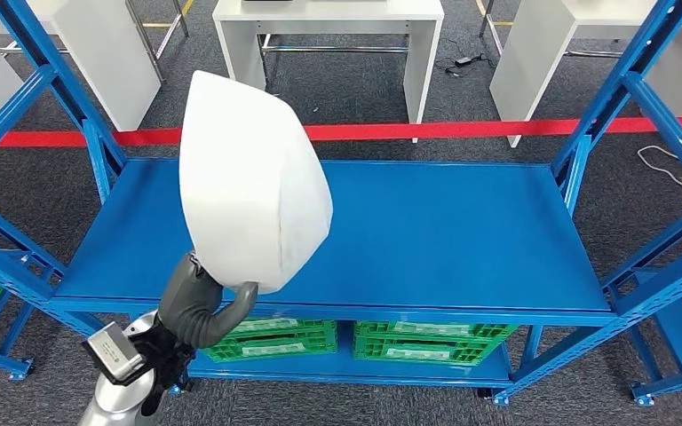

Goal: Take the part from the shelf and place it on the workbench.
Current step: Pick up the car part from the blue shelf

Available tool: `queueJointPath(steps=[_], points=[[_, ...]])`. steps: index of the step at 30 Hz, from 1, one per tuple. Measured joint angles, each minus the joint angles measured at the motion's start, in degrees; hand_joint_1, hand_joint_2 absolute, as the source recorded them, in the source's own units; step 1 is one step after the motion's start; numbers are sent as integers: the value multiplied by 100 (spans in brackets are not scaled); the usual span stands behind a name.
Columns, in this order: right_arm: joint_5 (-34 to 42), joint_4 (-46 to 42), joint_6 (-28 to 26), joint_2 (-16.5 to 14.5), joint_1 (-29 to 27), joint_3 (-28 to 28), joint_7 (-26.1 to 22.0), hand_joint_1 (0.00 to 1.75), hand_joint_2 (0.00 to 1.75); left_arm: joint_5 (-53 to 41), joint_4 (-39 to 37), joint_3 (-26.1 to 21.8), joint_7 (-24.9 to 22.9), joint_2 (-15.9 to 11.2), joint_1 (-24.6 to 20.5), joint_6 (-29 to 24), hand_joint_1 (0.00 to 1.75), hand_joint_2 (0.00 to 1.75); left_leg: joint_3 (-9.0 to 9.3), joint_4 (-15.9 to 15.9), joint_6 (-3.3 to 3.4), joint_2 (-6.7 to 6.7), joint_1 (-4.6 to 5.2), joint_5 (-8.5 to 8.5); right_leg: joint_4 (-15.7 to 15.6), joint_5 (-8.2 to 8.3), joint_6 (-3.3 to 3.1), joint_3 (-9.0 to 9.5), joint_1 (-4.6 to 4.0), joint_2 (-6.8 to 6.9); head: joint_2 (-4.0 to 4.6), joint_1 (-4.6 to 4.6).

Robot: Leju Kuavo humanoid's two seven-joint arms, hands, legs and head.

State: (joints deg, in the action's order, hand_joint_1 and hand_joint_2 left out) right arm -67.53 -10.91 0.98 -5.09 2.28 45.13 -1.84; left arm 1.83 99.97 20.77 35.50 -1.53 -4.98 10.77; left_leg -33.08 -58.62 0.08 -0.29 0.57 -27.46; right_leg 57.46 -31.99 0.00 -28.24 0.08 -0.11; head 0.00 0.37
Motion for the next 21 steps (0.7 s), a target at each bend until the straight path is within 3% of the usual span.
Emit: queueJointPath(steps=[5, 10, 12, 14, 16, 17, 18, 19, 21], points=[[-96, 0, 41, -2, 3, -2, 77, 0, 0, 990, 246, 96, -15, 81, 136, 942, 175, 175, -1, -5, 7, 0, 8, -7, -6, 0, 5, 3, 7, 0, 0, 1], [-123, 0, 52, -12, 9, -2, 172, 0, 0, 666, 582, 286, 140, 93, 265, 816, 175, 175, 7, -14, 67, -1, 39, -34, -36, -1, 58, 30, 40, 1, 0, 1], [-129, 0, 66, -16, 14, -2, 195, 0, 0, 593, 659, 331, 161, 90, 314, 708, 175, 175, 37, 52, 107, 8, 1, 10, 11, -46, 87, 25, 37, 1, 0, -1], [-157, 0, 104, -19, 23, -2, 208, 0, 0, 534, 713, 364, 170, 90, 358, 634, 175, 175, 65, 117, 142, 23, -41, 46, 418, -302, 118, -161, 36, -1, 0, -15], [-194, 0, 138, -21, 28, -2, 215, 0, 0, 483, 754, 383, 173, 86, 424, 580, 175, 175, 64, 121, 151, 33, -43, 47, 1202, -654, 154, -560, 55, -2, 0, -28], [-205, 0, 137, -22, 26, -2, 215, 0, 0, 458, 772, 390, 175, 83, 467, 565, 175, 175, 62, 116, 150, 36, -45, 46, 1517, -733, 171, -731, 71, -2, 0, -30], [-209, 0, 126, -21, 24, -2, 209, 0, 0, 434, 789, 401, 176, 77, 506, 555, 175, 175, 60, 107, 145, 37, -51, 42, 1640, -690, 186, -815, 86, -2, 0, -30], [-208, 0, 112, -18, 26, -2, 202, 0, 0, 409, 809, 415, 179, 71, 537, 549, 175, 175, 59, 93, 133, 35, -63, 37, 1534, -533, 199, -787, 100, -1, 0, -31], [-197, 0, 71, -10, 40, -2, 180, 0, 0, 362, 845, 439, 182, 57, 566, 530, 175, 175, 49, 38, 77, 29, -94, 13, 803, -116, 224, -457, 131, -1, 0, -32]])
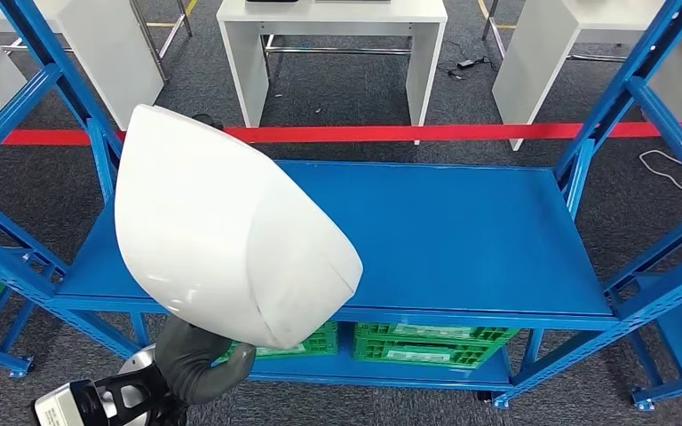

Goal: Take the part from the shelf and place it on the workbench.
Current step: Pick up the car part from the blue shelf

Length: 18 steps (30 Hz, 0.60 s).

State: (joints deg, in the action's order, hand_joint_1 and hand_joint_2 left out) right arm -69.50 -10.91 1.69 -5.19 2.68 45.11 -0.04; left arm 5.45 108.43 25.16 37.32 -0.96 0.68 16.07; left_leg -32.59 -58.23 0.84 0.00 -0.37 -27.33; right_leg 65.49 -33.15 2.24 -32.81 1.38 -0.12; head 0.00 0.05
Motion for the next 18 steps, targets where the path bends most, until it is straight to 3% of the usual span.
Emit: queueJointPath(steps=[2, 6, 7, 9, 11, 12, 13, 16, 18], points=[[8, 0, -39, 2, 20, 0, -23, 0, 0, -36, 24, 9, 3, -12, 2, -30, 175, 175, -23, -59, -94, -17, -10, -13, -544, 220, -55, 249, -14, -28, 0, -7], [6, 0, -88, 3, 44, 2, -66, 0, 0, -76, 42, 15, 26, -31, -17, -79, 175, 175, -85, -96, -269, -34, -14, 10, -622, 275, -287, 188, -37, -49, 0, 5], [6, 0, -102, 3, 45, 2, -74, 0, 0, -78, 42, 16, 30, -38, -22, -86, 175, 175, -130, -193, -303, -31, -23, -88, -632, 308, -337, 162, -34, -41, 0, 16], [4, 0, -124, 3, 46, 2, -81, 0, 0, -91, 35, 17, 49, -60, -36, -95, 175, 175, -328, -730, -350, -25, -33, -507, -640, 374, -402, 88, -32, -21, 0, 43], [-13, 0, -122, 3, 45, 2, -95, 0, 0, -146, 9, 17, 67, -85, -47, -116, 175, 175, -560, -1453, -373, -24, -34, -907, -631, 438, -420, -7, -51, -5, 0, 65], [-30, 0, -105, 3, 45, 2, -106, 0, 0, -192, -11, 17, 72, -97, -51, -136, 175, 175, -579, -1630, -371, -24, -33, -963, -627, 471, -422, -55, -63, 1, 0, 69], [-51, 0, -80, 3, 45, 1, -116, 0, 0, -239, -33, 19, 74, -105, -58, -160, 175, 175, -483, -1576, -356, -24, -31, -903, -624, 503, -420, -97, -76, 4, 0, 72], [-70, 0, -26, 0, 48, 1, -144, 0, 0, -307, -93, 40, 70, -116, -152, -203, 175, 175, 278, -425, -239, -24, 9, -495, -623, 595, -386, -164, -103, 2, 0, 78], [-43, 0, -34, -4, 52, 2, -169, 0, 0, -307, -125, 63, 41, -110, -256, -211, 175, 175, 540, 49, -184, -24, 59, -398, -635, 663, -321, -177, -97, 3, 0, 81]])
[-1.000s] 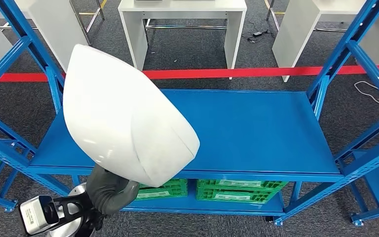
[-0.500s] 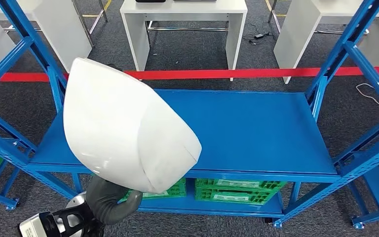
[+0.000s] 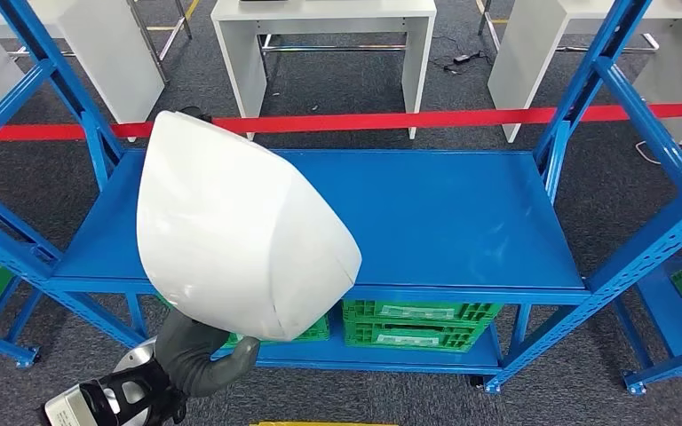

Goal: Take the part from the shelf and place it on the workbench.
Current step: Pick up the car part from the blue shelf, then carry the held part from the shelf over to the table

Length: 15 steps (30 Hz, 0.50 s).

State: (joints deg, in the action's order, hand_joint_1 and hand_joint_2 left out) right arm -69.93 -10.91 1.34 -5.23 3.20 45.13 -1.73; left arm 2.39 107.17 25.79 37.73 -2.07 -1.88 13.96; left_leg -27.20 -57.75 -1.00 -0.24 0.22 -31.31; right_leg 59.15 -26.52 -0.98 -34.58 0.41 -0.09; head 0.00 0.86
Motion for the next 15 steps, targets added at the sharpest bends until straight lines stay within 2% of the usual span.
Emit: queueJointPath(steps=[2, 3, 4, 5, 6, 7, 8, 9, 10, 11, 12, 14, 15], points=[[20, 0, -11, -1, 4, 0, -13, 0, 0, -2, -36, 23, -49, 18, -89, -10, 175, 175, -35, 52, 47, 2, 24, 57, -27, 75, 81, -15, 8, 1, 0, 5], [24, 0, -13, 3, 4, 0, -16, 0, 0, -3, -55, 34, -76, 34, -128, -16, 175, 175, -66, 80, 88, 17, 16, 98, -19, 73, 116, -35, 11, -3, 0, 7], [25, 0, -9, 6, 2, 0, -19, 0, 0, -5, -71, 49, -101, 54, -163, -24, 175, 175, -109, 101, 139, 31, 1, 154, 40, -6, 148, -73, 11, -7, 0, -2], [26, 0, -5, 9, -1, 0, -24, 0, 0, -6, -86, 65, -124, 74, -191, -30, 175, 175, -161, 124, 180, 45, -17, 216, 203, -181, 180, -144, 11, -10, 0, -16], [27, 0, -2, 12, -1, 0, -30, 0, 0, -7, -101, 83, -140, 90, -214, -35, 175, 175, -222, 130, 208, 60, -24, 272, 474, -434, 207, -244, 22, -13, 0, -31], [29, 0, 1, 13, -1, 0, -38, 0, 0, -7, -118, 100, -151, 103, -230, -38, 175, 175, -296, 121, 225, 65, -24, 324, 831, -701, 234, -362, 25, -12, 0, -49], [31, 0, 1, 13, -1, 0, -44, 0, 0, -8, -137, 111, -157, 114, -241, -39, 175, 175, -371, 103, 227, 72, -22, 372, 1192, -895, 257, -464, 28, -12, 0, -58], [37, 0, 1, 14, -1, 0, -49, 0, 0, -8, -159, 118, -162, 125, -251, -39, 175, 175, -455, 77, 225, 78, -21, 415, 1442, -966, 273, -505, 30, -11, 0, -62], [44, 0, 0, 15, -2, 1, -53, 0, 0, -9, -180, 122, -167, 137, -263, -39, 175, 175, -539, 42, 219, 83, -23, 454, 1515, -915, 284, -457, 33, -11, 0, -65], [52, 0, -1, 16, -2, 1, -59, 0, 0, -14, -199, 125, -171, 150, -277, -39, 175, 175, -620, 1, 207, 84, -26, 486, 1360, -771, 288, -296, 38, -10, 0, -68], [64, 0, -1, 19, 1, 2, -70, 0, 0, -24, -214, 127, -174, 163, -292, -39, 175, 175, -696, -48, 190, 85, -30, 512, 1015, -616, 286, -34, 43, -8, 0, -71], [82, 0, 0, 24, 15, 4, -106, 0, 0, -53, -229, 133, -178, 191, -315, -39, 175, 175, -804, -139, 139, 85, -23, 555, 274, -519, 230, 461, 31, -13, 0, -78], [89, 0, 3, 25, 21, 7, -125, 0, 0, -73, -232, 140, -183, 204, -321, -40, 175, 175, -830, -170, 106, 85, -17, 577, 58, -541, 187, 588, 19, -18, 0, -80]])
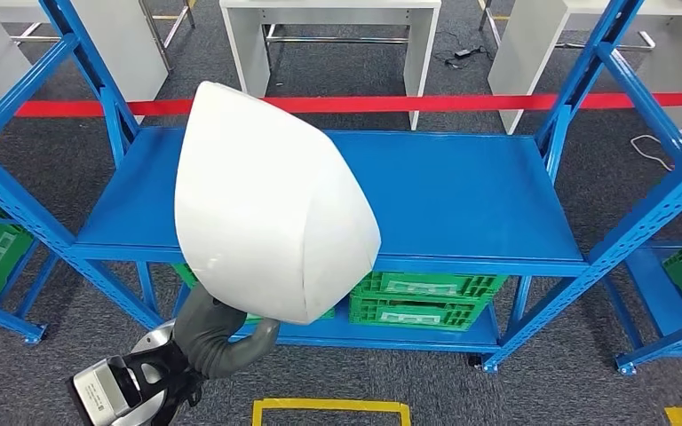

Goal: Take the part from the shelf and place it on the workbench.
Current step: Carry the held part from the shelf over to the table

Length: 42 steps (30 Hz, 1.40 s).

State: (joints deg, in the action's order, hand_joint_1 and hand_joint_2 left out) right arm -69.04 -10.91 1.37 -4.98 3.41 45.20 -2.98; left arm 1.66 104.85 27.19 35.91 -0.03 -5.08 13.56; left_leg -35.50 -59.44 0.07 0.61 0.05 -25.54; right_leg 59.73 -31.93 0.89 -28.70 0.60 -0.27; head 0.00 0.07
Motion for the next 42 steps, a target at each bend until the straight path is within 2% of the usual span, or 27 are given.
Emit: queueJointPath(steps=[3, 4, 6, 8, 9, 10, 11, 13, 15, 17, 19, 20, 23, 24, 25, 26, 27, 28, 30, 32, 34, 35, 37, 39, 40, 41, 42], points=[[6, 0, 22, -1, 1, 10, -58, 0, 0, -48, -10, 28, -22, 23, 0, -10, 175, 175, -26, -8, -107, -8, -5, 87, -85, 46, -138, -33, -10, -2, 0, 3], [13, 0, 41, -3, 2, 15, -87, 0, 0, -63, -14, 36, -28, 27, -1, -11, 175, 175, -55, -49, -140, -16, -12, 31, -92, 102, -181, -77, -1, 7, 0, 8], [35, 0, 85, -5, 11, 25, -151, 0, 0, -91, -28, 53, -32, 28, -8, -7, 175, 175, -182, -418, -196, -31, -32, -380, -111, 225, -252, -205, 17, 24, 0, 32], [69, 0, 118, -4, 18, 35, -204, 0, 0, -102, -51, 67, -39, 28, -20, 2, 175, 175, -345, -1098, -237, -34, -46, -903, -105, 349, -268, -368, 15, 27, 0, 62], [91, 0, 127, -4, 18, 44, -227, 0, 0, -102, -67, 70, -47, 29, -28, 9, 175, 175, -376, -1378, -249, -34, -52, -1014, -98, 414, -260, -458, 14, 30, 0, 67], [114, 0, 137, -4, 17, 59, -250, 0, 0, -102, -83, 72, -58, 31, -41, 18, 175, 175, -333, -1506, -254, -34, -56, -992, -89, 476, -249, -547, 14, 34, 0, 71], [135, 0, 148, -4, 16, 78, -275, 0, 0, -102, -96, 75, -68, 32, -61, 27, 175, 175, -194, -1440, -250, -34, -59, -863, -78, 536, -236, -634, 15, 37, 0, 75], [165, 0, 180, -4, 17, 119, -321, 0, 0, -102, -113, 83, -89, 44, -130, 39, 175, 175, 341, -760, -220, -37, -61, -619, -54, 647, -197, -770, 15, 38, 0, 82], [176, 0, 202, -2, 22, 146, -345, 0, 0, -103, -117, 99, -104, 68, -209, 41, 175, 175, 809, -22, -163, -54, -36, -635, -46, 753, -135, -834, 9, 31, 0, 86], [178, 0, 208, -1, 25, 163, -356, 0, 0, -103, -126, 116, -114, 88, -266, 42, 175, 175, 896, 204, -83, -68, -3, -668, -81, 863, -53, -844, 10, 27, 0, 93], [197, 0, 217, 3, 22, 175, -362, 0, 0, -100, -139, 128, -122, 108, -311, 49, 175, 175, 807, 216, 31, -51, -7, -559, -74, 858, 26, -877, 31, 19, 0, 98], [219, 0, 223, 5, 19, 183, -364, 0, 0, -96, -144, 136, -128, 121, -333, 61, 175, 175, 746, 226, 86, -38, -12, -491, 26, 711, 57, -931, 38, 15, 0, 87], [317, 0, 251, 9, 25, 243, -379, 0, 0, -58, -163, 175, -147, 151, -389, 118, 175, 175, 485, 221, 165, -18, -4, -279, 948, -117, 109, -1224, 39, 11, 0, 38], [356, 0, 262, 9, 27, 273, -379, 0, 0, -35, -176, 193, -149, 153, -402, 137, 175, 175, 387, 211, 169, -15, 6, -206, 1288, -262, 118, -1284, 36, 11, 0, 29], [402, 0, 272, 10, 28, 304, -364, 0, 0, -11, -192, 209, -149, 153, -416, 162, 175, 175, 289, 195, 170, -13, 16, -136, 1500, -262, 117, -1275, 34, 11, 0, 26], [444, 0, 281, 13, 28, 337, -336, 0, 0, 11, -208, 225, -146, 153, -434, 184, 175, 175, 189, 172, 165, -12, 23, -71, 1523, -141, 108, -1169, 30, 11, 0, 22], [483, 0, 291, 16, 28, 372, -300, 0, 0, 27, -222, 240, -141, 152, -457, 202, 175, 175, 89, 143, 155, -11, 27, -13, 1348, 30, 89, -957, 23, 12, 0, 19], [514, 0, 299, 21, 31, 407, -265, 0, 0, 36, -232, 250, -137, 152, -485, 217, 175, 175, 3, 106, 142, -12, 28, 37, 1001, 142, 60, -657, 12, 12, 0, 16], [545, 0, 304, 32, 45, 457, -220, 0, 0, 53, -241, 264, -127, 153, -532, 227, 175, 175, -114, 43, 95, -10, 38, 120, 193, 80, -4, -74, -24, 11, 0, 15], [589, 0, 305, 37, 58, 502, -85, 0, 0, 92, -246, 275, -106, 151, -573, 232, 175, 175, -151, 32, 31, -2, 38, 205, -180, -47, -56, 130, -56, 10, 0, 14], [697, 4, 320, 36, 60, 598, 345, 0, 0, 178, -268, 297, -62, 114, -634, 230, 175, 175, -186, 31, -41, -6, 27, 237, -216, 52, -124, 51, -42, 27, 0, 9], [753, 6, 328, 37, 61, 658, 628, 0, 0, 226, -281, 306, -41, 80, -667, 222, 175, 175, -228, -36, -80, -16, 20, 132, -229, 119, -165, -9, -30, 39, 0, 13], [832, 7, 332, 46, 60, 774, 1102, 0, 0, 305, -309, 315, -6, -2, -718, 204, 175, 175, -379, -490, -160, -33, -4, -381, -241, 264, -215, -168, -10, 56, 0, 35], [858, 7, 331, 52, 51, 858, 1303, 0, 0, 330, -334, 320, 13, -67, -740, 194, 175, 175, -533, -1224, -218, -34, -33, -861, -232, 408, -217, -354, -6, 57, 0, 59], [859, 7, 332, 52, 47, 889, 1329, 0, 0, 331, -345, 325, 19, -92, -744, 192, 175, 175, -542, -1499, -236, -33, -45, -906, -225, 479, -208, -451, -4, 59, 0, 64], [860, 7, 333, 52, 47, 915, 1345, 0, 0, 331, -357, 334, 22, -114, -748, 192, 175, 175, -465, -1605, -248, -33, -55, -817, -217, 548, -193, -547, 0, 62, 0, 68], [861, 7, 333, 52, 47, 943, 1365, 0, 0, 333, -367, 346, 22, -133, -756, 191, 175, 175, -288, -1506, -254, -33, -65, -653, -208, 612, -174, -635, 7, 65, 0, 71]])
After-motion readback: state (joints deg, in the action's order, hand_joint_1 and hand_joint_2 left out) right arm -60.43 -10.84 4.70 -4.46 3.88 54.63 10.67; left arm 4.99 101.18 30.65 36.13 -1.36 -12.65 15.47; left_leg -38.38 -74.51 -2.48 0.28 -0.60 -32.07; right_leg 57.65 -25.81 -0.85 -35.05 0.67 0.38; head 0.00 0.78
